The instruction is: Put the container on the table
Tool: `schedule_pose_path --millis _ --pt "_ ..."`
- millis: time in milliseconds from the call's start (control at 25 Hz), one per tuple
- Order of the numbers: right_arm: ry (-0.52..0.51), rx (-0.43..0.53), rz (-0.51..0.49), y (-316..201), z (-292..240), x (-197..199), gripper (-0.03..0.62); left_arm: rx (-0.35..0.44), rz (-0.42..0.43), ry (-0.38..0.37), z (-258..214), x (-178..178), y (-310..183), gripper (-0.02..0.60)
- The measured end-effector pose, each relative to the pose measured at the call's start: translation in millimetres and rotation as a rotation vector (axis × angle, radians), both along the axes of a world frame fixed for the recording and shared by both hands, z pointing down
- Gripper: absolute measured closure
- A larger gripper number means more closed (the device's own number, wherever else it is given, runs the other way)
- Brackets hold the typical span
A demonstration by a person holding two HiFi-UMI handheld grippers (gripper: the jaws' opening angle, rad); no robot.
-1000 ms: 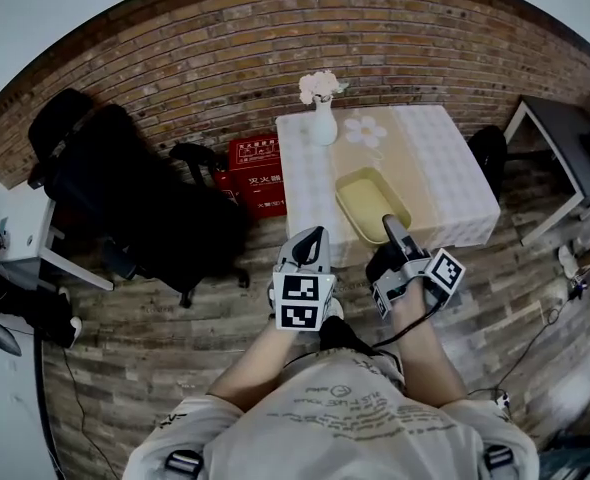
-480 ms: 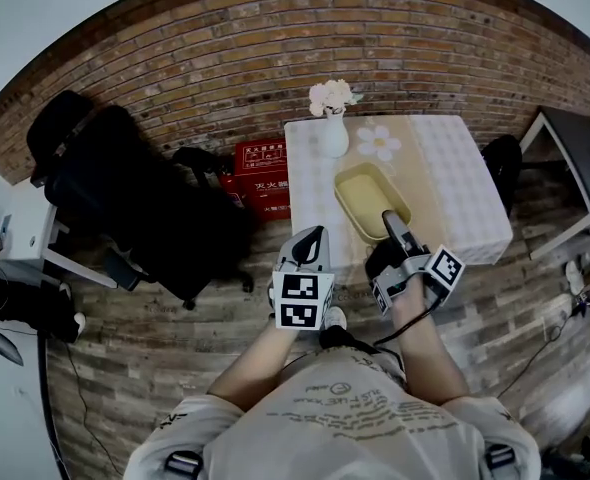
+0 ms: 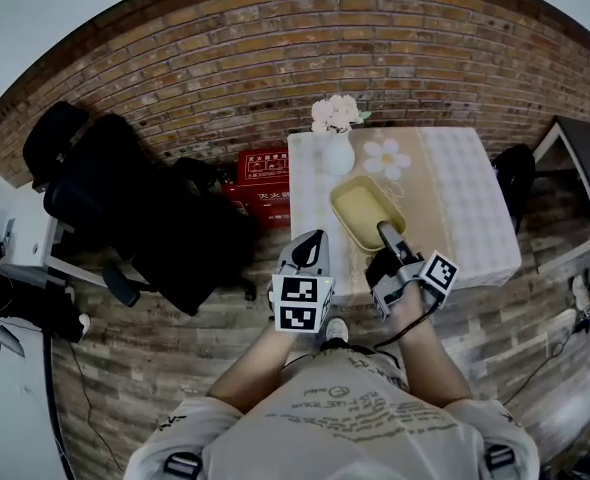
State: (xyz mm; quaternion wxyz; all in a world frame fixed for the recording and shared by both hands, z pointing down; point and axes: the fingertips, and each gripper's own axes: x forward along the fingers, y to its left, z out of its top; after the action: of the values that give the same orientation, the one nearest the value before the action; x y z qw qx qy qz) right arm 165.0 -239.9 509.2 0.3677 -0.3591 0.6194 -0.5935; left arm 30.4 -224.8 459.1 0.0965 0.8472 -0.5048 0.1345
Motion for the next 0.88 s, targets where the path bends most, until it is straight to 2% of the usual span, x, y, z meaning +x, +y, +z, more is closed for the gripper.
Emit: schedule_pose_path --millis 240,440,680,880 --pt "0.045 -0.04 -0.068 -48.0 35.6 -0.3 0.385 -0.012 -0.022 -0.023 8.0 0.9 -49.9 0.577" --pt "0.021 -0.049 -0.126 -80.5 55.3 -3.4 0.384 -0.025 -0.057 -0.035 14.5 -2.2 -81.1 0.577" --pt "0.016 -0.036 -0.188 -103.7 63.6 -21.5 0.384 -0.04 -0.077 -0.043 25.0 -11.0 -100.2 0.577" --pt "0.009 -0.06 -0.203 -118.3 79.4 -33.0 0.385 -0.065 -0.085 -0.036 32.4 -20.4 -108.2 0.577"
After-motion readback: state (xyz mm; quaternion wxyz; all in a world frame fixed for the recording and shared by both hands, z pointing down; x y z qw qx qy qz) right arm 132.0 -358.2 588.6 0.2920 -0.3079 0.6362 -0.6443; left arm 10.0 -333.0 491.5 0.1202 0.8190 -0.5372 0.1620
